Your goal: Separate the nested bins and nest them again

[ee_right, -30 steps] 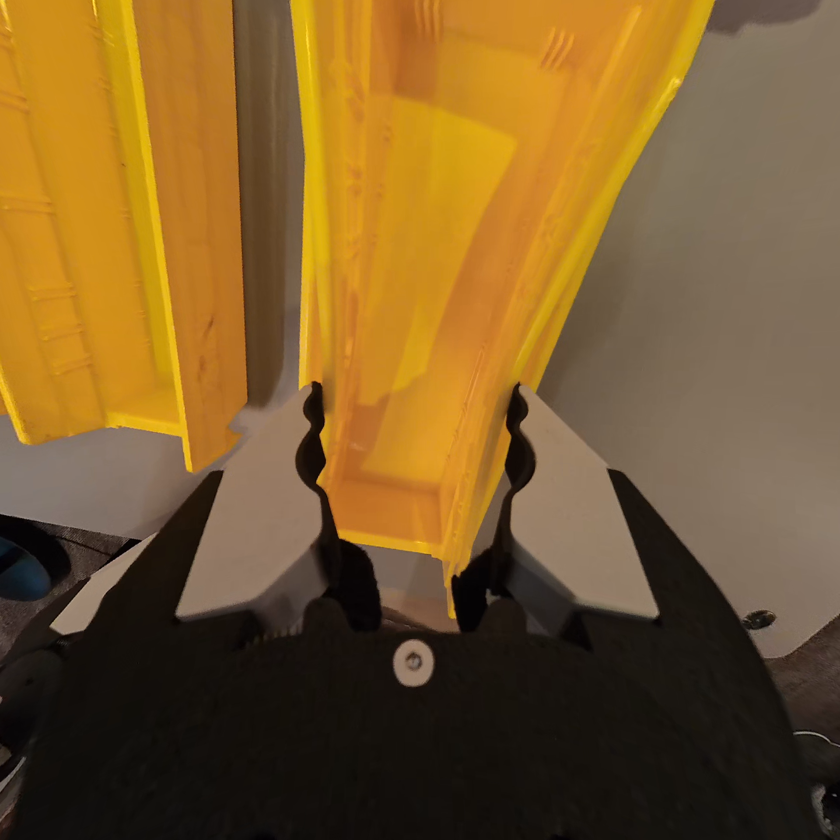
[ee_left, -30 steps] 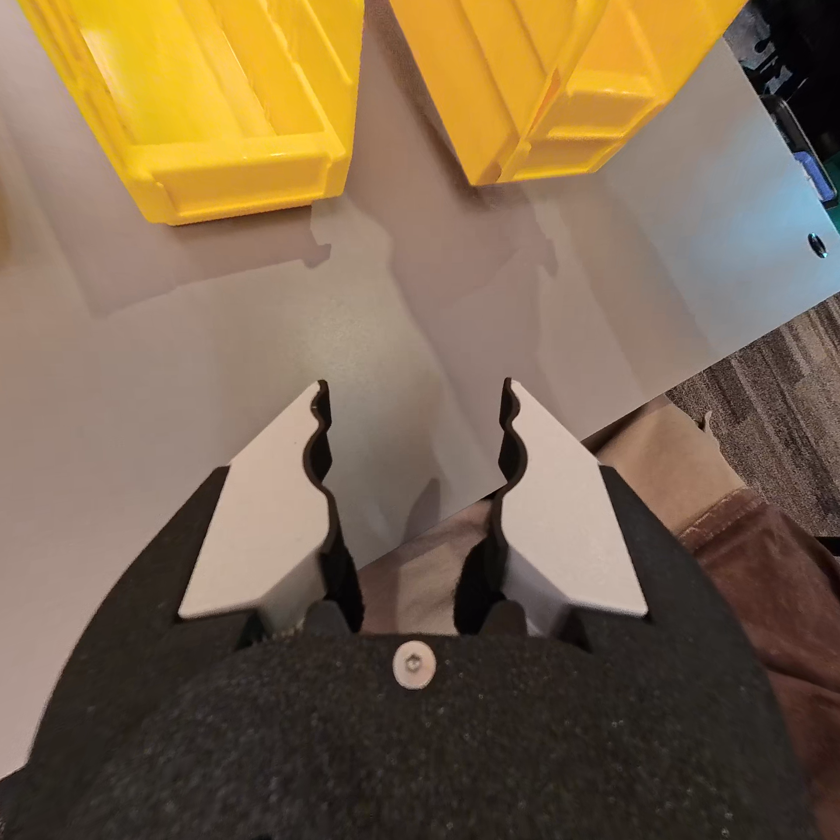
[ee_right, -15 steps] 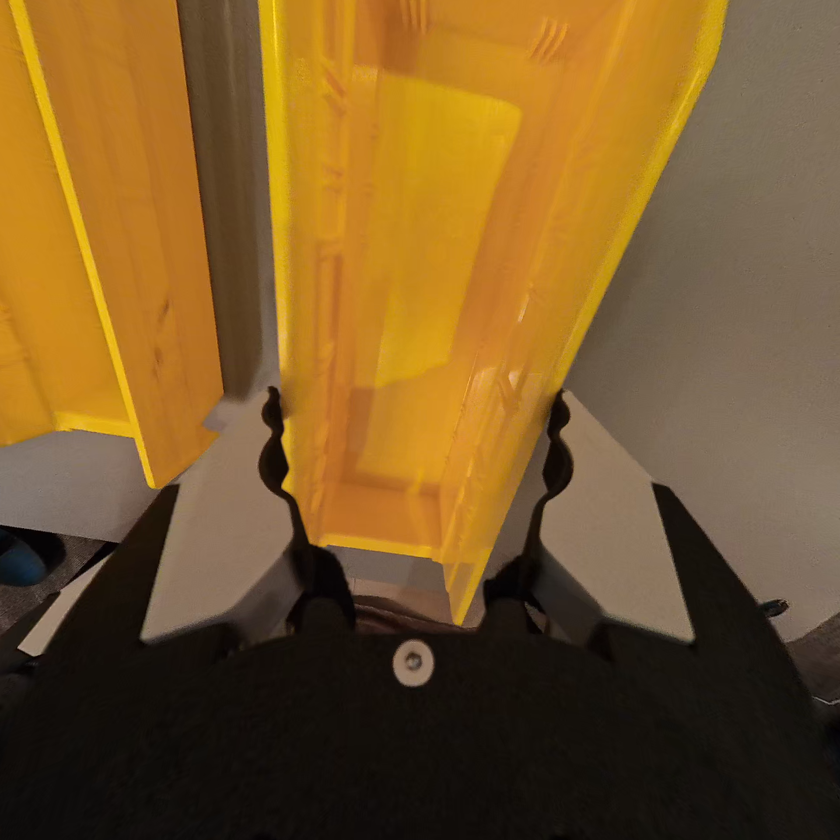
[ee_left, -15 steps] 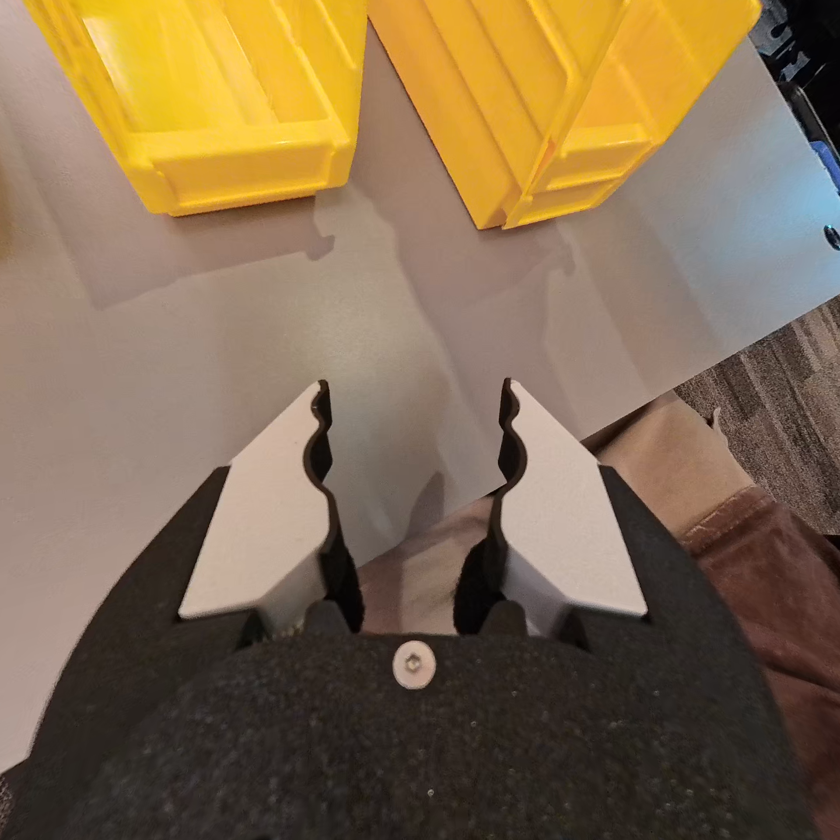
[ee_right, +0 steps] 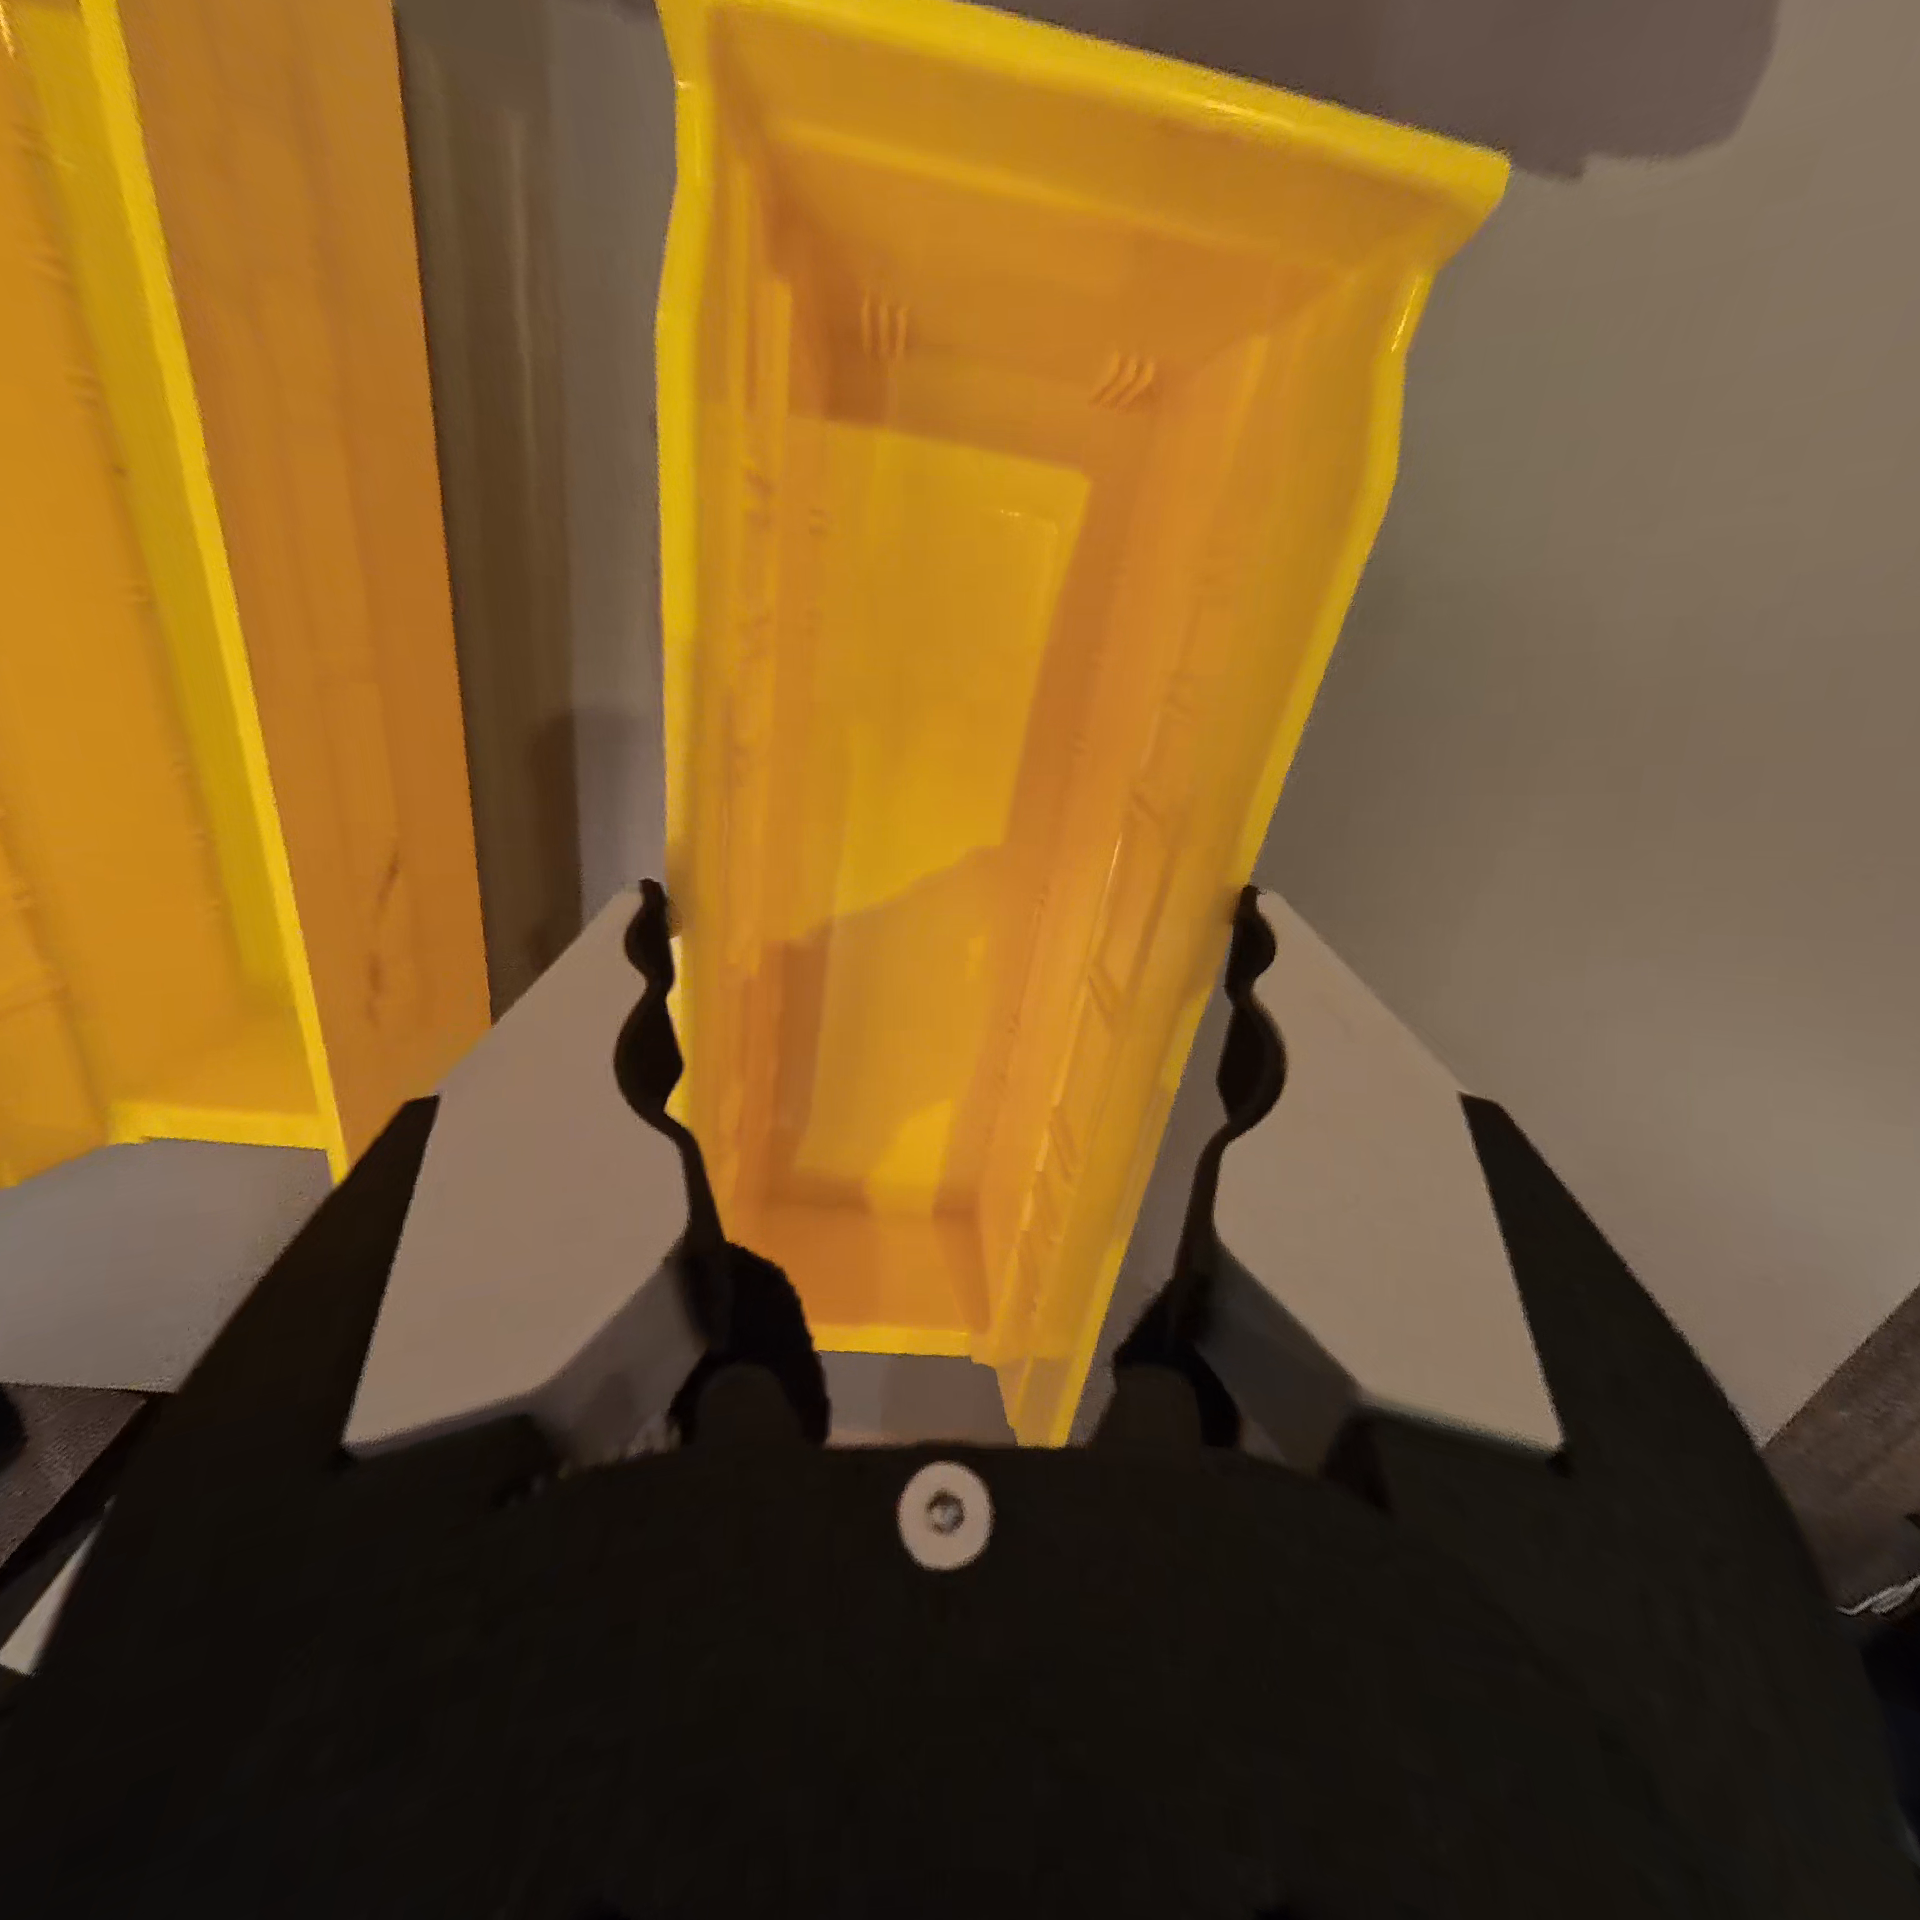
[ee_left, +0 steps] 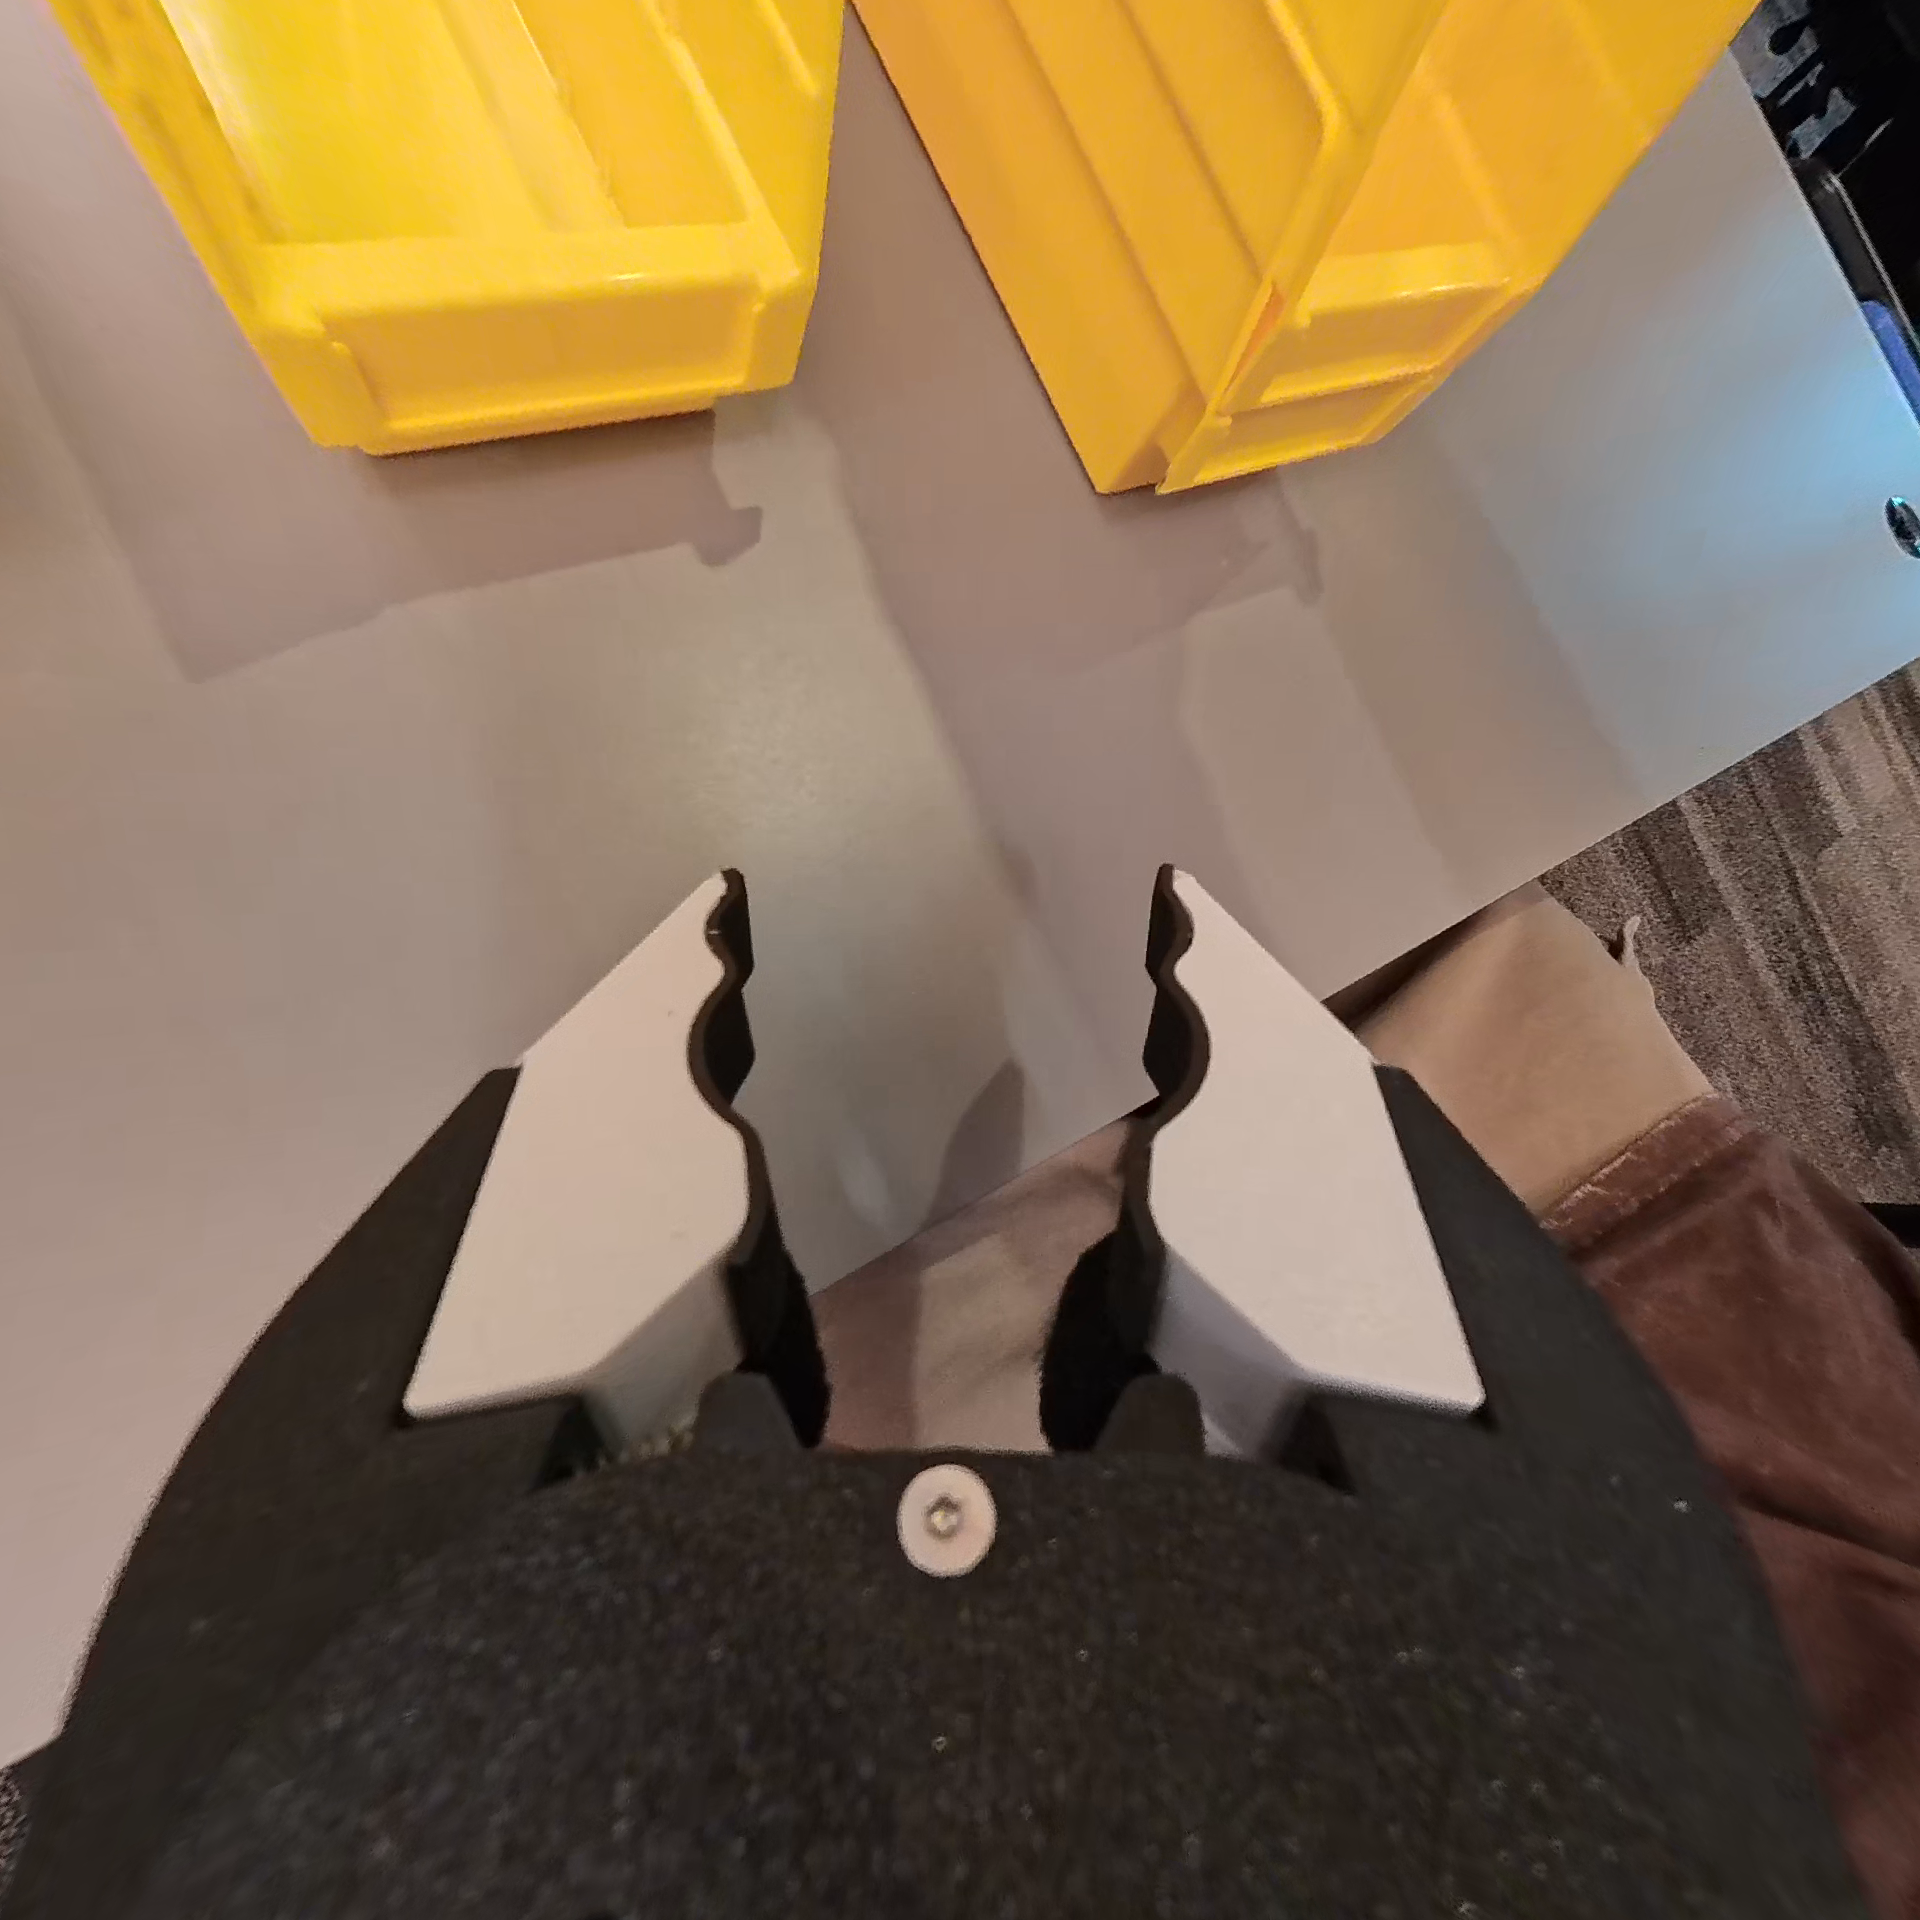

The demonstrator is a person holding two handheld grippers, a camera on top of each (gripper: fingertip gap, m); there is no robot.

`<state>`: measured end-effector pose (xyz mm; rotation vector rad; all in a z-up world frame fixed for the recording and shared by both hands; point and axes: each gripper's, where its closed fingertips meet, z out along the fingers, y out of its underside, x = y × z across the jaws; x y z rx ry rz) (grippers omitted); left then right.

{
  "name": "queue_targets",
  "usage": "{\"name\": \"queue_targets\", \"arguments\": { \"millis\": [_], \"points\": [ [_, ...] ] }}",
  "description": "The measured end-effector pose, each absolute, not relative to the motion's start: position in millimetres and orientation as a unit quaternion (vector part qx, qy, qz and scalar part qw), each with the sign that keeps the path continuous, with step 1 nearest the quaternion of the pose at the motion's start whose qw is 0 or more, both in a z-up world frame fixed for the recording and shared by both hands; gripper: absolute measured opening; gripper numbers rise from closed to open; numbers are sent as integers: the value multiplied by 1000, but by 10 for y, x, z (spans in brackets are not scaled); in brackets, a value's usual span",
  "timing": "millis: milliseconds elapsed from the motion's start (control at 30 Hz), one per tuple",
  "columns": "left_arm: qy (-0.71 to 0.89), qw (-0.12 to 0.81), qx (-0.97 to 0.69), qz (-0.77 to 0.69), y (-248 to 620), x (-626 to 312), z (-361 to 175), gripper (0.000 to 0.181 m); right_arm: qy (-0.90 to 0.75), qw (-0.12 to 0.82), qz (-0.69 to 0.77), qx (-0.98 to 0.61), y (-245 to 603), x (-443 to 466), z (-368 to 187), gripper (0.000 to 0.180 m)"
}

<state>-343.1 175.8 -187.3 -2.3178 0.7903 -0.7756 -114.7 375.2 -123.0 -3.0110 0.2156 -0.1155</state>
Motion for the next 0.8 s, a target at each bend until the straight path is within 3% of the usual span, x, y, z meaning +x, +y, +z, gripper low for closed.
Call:
{"name": "queue_targets", "arguments": {
  "millis": [33,233,800],
  "points": [
    [295,281,-866,-291,1757,-3428,-1876,75,70,60,-38,-995,3750,-1145,-1226,104],
    [303,277,-865,-288,1723,-3407,-1892,75,74,69,-34,-994,3738,-1109,-1187,83],
    [303,273,-866,-289,1722,-3405,-1905,74,75,72,-27,-994,3695,-1120,-830,75]
  ]
}}
